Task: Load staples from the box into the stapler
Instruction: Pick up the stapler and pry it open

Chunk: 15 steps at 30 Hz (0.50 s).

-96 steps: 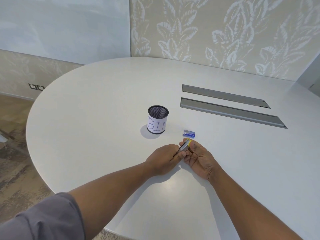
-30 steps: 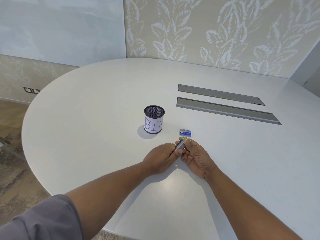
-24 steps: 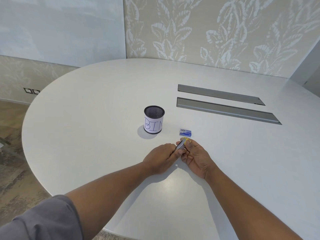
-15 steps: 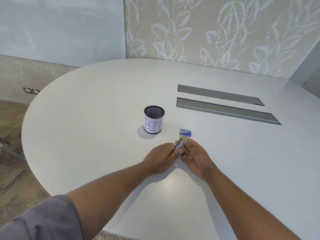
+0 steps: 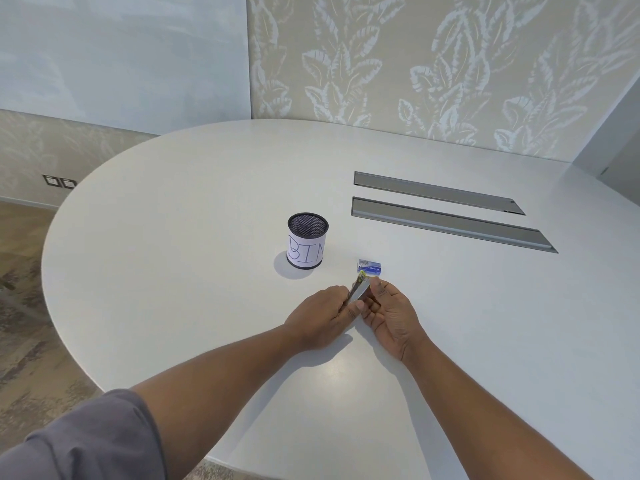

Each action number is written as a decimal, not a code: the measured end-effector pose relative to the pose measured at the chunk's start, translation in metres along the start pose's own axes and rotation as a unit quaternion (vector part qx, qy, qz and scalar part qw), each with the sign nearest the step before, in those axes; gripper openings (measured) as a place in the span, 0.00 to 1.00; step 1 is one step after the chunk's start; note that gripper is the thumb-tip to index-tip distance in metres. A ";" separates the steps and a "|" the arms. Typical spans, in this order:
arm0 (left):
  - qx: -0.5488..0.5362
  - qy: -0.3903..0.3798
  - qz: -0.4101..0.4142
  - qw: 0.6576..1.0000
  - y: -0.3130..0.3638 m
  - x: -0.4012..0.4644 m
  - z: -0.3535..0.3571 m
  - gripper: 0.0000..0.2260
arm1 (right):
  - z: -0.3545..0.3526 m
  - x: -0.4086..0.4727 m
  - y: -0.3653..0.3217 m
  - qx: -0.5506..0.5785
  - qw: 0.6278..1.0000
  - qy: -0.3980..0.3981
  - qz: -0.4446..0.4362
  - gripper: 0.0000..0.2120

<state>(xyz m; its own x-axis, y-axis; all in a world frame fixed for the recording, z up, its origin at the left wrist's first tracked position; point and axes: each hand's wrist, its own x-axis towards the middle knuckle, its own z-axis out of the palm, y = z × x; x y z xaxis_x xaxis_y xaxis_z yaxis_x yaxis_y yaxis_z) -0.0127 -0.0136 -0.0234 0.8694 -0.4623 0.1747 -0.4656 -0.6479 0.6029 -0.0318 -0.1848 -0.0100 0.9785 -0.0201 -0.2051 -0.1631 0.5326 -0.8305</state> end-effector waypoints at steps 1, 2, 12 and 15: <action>0.002 -0.001 0.000 1.000 0.000 0.000 0.000 0.19 | 0.001 0.000 0.000 -0.004 1.000 0.004 -0.002 0.17; 0.003 -0.002 0.000 1.000 0.000 0.000 0.000 0.19 | 0.002 0.000 0.000 -0.007 1.000 0.010 -0.005 0.18; -0.121 0.016 -0.037 0.992 0.001 0.004 -0.005 0.18 | 0.013 -0.002 -0.004 -0.130 0.989 0.065 -0.021 0.12; -0.210 0.033 -0.098 0.972 0.005 0.010 -0.010 0.22 | 0.011 -0.003 -0.001 -0.275 0.955 0.068 -0.083 0.10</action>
<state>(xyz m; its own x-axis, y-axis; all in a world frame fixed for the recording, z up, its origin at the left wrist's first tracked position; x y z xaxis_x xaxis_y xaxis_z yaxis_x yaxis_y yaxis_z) -0.0043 -0.0153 -0.0104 0.9499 -0.3056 0.0658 -0.1934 -0.4093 0.8916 -0.0328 -0.1761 -0.0033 0.9775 -0.1943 -0.0817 -0.0858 -0.0125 -0.9962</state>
